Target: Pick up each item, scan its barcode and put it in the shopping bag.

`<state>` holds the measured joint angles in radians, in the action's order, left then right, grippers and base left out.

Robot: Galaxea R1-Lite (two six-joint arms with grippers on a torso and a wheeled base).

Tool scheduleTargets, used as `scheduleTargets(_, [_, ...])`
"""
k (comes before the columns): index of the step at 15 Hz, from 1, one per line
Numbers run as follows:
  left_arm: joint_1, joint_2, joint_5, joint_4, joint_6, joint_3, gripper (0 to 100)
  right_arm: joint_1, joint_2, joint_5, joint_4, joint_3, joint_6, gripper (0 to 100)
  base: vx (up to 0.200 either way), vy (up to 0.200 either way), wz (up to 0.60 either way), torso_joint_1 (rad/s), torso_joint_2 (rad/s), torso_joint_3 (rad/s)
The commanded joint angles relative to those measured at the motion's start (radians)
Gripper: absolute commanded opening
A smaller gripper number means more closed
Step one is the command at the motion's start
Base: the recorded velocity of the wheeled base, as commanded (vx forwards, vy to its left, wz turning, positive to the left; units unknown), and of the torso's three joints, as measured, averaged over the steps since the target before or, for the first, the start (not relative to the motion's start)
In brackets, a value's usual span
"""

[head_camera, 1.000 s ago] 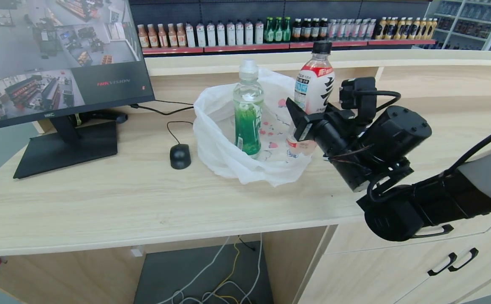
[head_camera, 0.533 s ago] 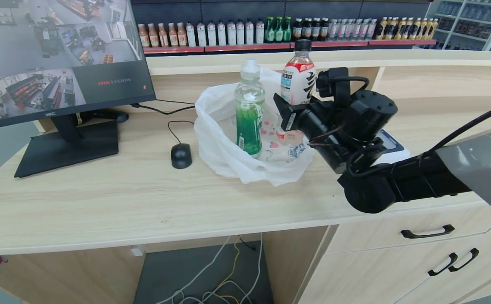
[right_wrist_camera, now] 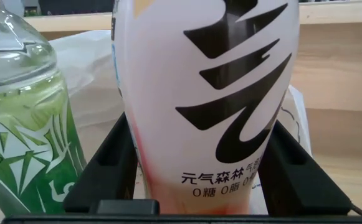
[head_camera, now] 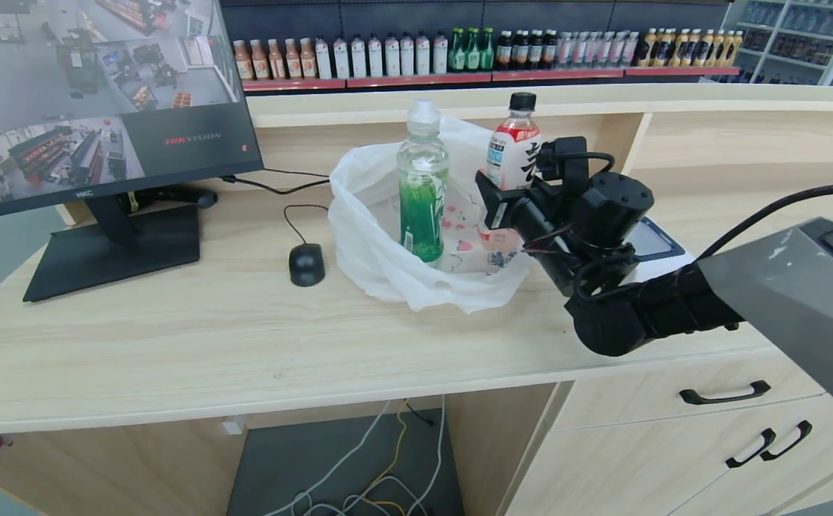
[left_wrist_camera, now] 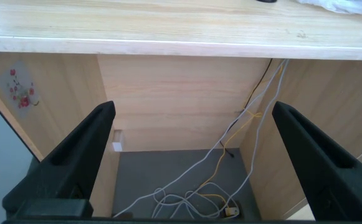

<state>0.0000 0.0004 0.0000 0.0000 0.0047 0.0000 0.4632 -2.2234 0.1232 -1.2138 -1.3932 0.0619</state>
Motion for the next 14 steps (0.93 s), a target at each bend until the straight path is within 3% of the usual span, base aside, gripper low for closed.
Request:
scheduleTargets(1, [0.000,0.000,0.000,0.000,0.000,0.000,100,0.002,-0.032,0.004,-0.001,-0.018,0.001,0,0.000,0.000,0.00,0.000,0.00,0.000])
scheduleTargets(14, [0.000,0.000,0.000,0.000,0.000,0.000,100,0.003,-0.076,0.006,-0.015,-0.021,0.006,0,0.000,0.000,0.00,0.000,0.00,0.000])
